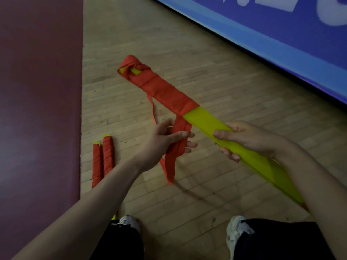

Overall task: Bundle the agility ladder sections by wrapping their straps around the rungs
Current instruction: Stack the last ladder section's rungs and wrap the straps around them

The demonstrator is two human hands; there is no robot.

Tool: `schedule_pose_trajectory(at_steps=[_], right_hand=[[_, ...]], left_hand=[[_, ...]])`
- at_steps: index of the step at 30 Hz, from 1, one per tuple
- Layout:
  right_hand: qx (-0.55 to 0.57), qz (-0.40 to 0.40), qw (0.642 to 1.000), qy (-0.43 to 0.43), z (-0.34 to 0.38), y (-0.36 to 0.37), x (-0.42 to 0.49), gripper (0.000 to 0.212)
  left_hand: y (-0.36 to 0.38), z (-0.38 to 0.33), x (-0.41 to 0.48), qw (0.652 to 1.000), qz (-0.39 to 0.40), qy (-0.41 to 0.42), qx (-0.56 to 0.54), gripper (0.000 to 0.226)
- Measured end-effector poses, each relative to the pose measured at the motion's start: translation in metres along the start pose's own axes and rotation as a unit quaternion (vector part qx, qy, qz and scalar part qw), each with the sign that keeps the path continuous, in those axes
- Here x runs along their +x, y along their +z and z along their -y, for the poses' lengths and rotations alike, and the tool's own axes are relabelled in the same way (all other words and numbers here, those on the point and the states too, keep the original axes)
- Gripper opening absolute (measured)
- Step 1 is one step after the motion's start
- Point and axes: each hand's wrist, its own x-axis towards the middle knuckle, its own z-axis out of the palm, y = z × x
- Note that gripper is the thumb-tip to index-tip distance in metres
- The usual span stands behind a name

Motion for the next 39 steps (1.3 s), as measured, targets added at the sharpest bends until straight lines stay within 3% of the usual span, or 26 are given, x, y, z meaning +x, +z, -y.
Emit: schedule_pose_trajectory(at_steps=[4, 12, 14, 17, 20, 25, 28, 32, 36, 39], right_hand=[[-0.011, -0.032, 0.999, -0.017, -0.002, -0.002, 0.002, 0.022], [-0.162, -0.113, 0.980, -0.041, -0.011, 0.003, 0.015, 0.013], [-0.270, -0.143, 0.951, -0.052, -0.013, 0.004, 0.014, 0.010], [-0.455, -0.172, 0.873, -0.037, -0.012, 0.011, 0.012, 0.029], [-0.544, -0.200, 0.813, -0.048, -0.012, 0.021, 0.013, 0.037], [-0.586, -0.202, 0.782, -0.060, -0.021, 0.025, 0.021, 0.039], [-0.640, -0.207, 0.738, -0.060, -0.021, 0.028, 0.021, 0.056], [-0.680, -0.203, 0.703, -0.040, -0.014, 0.032, 0.016, 0.073], [-0.682, -0.209, 0.699, -0.046, -0.016, 0.036, 0.018, 0.075], [-0.657, -0.236, 0.708, -0.111, -0.024, 0.035, 0.024, 0.069]], left_hand=[[-0.002, 0.002, 0.003, 0.998, -0.050, -0.008, 0.030, 0.005], [0.003, 0.004, 0.003, 0.996, -0.037, -0.067, 0.051, 0.022], [0.003, 0.004, 0.002, 0.995, -0.029, -0.075, 0.050, 0.025], [0.005, 0.004, 0.002, 0.995, -0.025, -0.091, 0.010, 0.026], [0.004, 0.004, 0.001, 0.994, -0.019, -0.103, -0.036, 0.025], [0.002, 0.003, -0.001, 0.993, -0.009, -0.105, -0.056, 0.022], [0.002, 0.004, -0.001, 0.995, -0.019, -0.089, -0.051, 0.024], [0.003, 0.004, -0.003, 0.998, -0.021, -0.054, -0.032, 0.029], [0.007, 0.006, -0.001, 0.995, -0.072, -0.040, -0.058, 0.038], [0.006, 0.006, 0.001, 0.992, -0.095, -0.051, -0.070, 0.030]])
